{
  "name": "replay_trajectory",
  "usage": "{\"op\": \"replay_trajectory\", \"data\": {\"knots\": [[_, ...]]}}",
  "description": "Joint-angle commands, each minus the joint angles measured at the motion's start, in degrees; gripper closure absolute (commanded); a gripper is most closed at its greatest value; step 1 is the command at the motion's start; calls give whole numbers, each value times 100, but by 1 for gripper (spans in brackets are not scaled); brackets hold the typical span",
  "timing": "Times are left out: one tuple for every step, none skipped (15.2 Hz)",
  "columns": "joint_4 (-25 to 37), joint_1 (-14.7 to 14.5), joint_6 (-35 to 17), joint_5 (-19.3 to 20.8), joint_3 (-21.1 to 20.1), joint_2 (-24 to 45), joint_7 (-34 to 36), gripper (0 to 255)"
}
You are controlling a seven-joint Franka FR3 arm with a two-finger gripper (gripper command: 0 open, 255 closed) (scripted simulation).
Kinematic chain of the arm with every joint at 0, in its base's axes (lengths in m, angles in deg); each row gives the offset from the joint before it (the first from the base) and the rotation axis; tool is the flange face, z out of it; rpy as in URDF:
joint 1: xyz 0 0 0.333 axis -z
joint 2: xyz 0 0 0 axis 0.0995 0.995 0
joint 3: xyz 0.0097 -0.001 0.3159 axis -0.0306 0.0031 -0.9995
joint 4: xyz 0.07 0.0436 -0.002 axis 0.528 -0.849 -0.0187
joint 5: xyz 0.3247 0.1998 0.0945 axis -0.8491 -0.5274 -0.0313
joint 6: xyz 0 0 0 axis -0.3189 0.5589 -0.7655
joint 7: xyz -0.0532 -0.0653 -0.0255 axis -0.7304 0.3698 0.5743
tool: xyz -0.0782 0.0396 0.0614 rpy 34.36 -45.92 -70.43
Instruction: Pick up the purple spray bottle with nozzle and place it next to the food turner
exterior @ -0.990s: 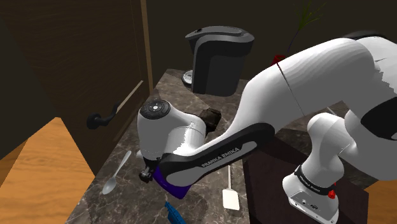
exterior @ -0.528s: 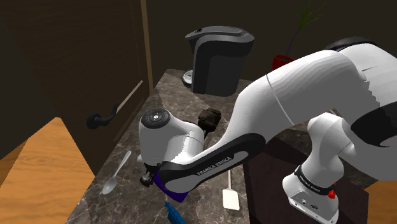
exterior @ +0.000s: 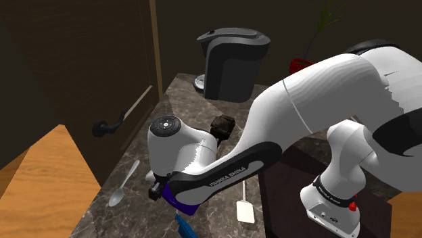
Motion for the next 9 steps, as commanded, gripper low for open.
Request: {"op": "replay_trajectory", "data": {"knots": [[0,0,0,0,0,0,0,0],[0,0,0,0,0,0,0,0],[0,0,0,0,0,0,0,0],[0,0,0,0,0,0,0,0],[-26,-82,123,92,82,-155,60,0],[-44,-164,250,185,162,-306,120,0],[-54,-244,380,281,238,-455,183,0],[-56,-304,486,357,296,-571,233,0],[-56,-303,486,358,295,-571,233,0]]}}
